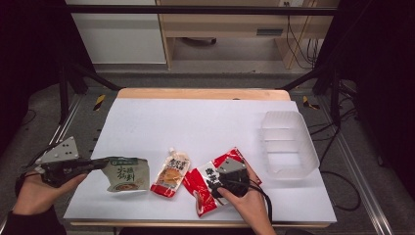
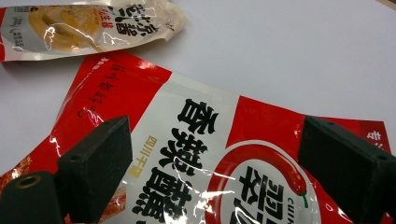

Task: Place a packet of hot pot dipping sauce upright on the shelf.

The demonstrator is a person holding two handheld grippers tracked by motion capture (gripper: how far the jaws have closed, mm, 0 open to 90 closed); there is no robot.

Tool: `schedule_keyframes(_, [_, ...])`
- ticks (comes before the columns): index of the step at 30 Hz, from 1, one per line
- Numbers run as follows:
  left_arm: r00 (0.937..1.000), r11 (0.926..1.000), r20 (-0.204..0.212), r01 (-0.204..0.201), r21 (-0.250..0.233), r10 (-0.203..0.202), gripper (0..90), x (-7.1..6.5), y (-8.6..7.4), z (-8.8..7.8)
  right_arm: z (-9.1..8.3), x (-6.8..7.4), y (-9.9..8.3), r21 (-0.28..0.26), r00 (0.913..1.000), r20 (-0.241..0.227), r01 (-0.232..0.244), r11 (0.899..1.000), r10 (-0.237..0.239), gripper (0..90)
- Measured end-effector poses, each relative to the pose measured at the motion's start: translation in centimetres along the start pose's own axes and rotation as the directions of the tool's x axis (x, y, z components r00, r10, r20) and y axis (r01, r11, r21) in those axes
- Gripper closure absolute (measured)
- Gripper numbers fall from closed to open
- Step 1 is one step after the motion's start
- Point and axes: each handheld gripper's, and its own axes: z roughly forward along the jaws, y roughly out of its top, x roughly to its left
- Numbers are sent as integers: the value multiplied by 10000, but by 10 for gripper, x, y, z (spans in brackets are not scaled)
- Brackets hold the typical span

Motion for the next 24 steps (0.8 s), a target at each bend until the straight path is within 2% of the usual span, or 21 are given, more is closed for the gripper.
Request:
schedule_keyframes(3, [9999, 9998, -1, -117, -140, 117, 900, -1, 4, -6, 0, -1, 0, 7, 10000, -19, -14, 10000, 14, 107])
schedule_keyframes(5, [9996, 9994, -80, -277, -221, 275, 900, -1, 8, -4, 0, -1, 0, 4, 10000, 3, 2, 10000, -2, 107])
schedule_keyframes(9, [9984, 9983, -330, -460, -347, 449, 900, -8, 12, 8, -2, 1, 1, -20, 10000, -88, 17, 10000, -17, 114])
schedule_keyframes(12, [9981, 9981, -302, -553, -270, 545, 900, -11, 15, 19, -3, 3, 3, 105, 9989, -468, -55, 9999, 60, 118])
schedule_keyframes(15, [9978, 9975, -208, -639, -300, 633, 900, -19, 20, 31, -7, 5, 12, 165, 9972, -571, 488, 9987, -478, 113])
schedule_keyframes(17, [9971, 9963, -129, -761, -402, 757, 900, -23, 25, 36, -9, 5, 15, 91, 9962, -677, 551, 9984, -544, 106])
schedule_keyframes(20, [9955, 9944, -55, -951, -452, 950, 900, -29, 33, 45, -15, 5, 22, 184, 9919, -697, 1073, 9941, -1058, 109])
schedule_keyframes(24, [9933, 9933, 209, -1129, -257, 1134, 900, -36, 41, 58, -25, 0, 33, 380, 9836, -1149, 1444, 9888, -1393, 154])
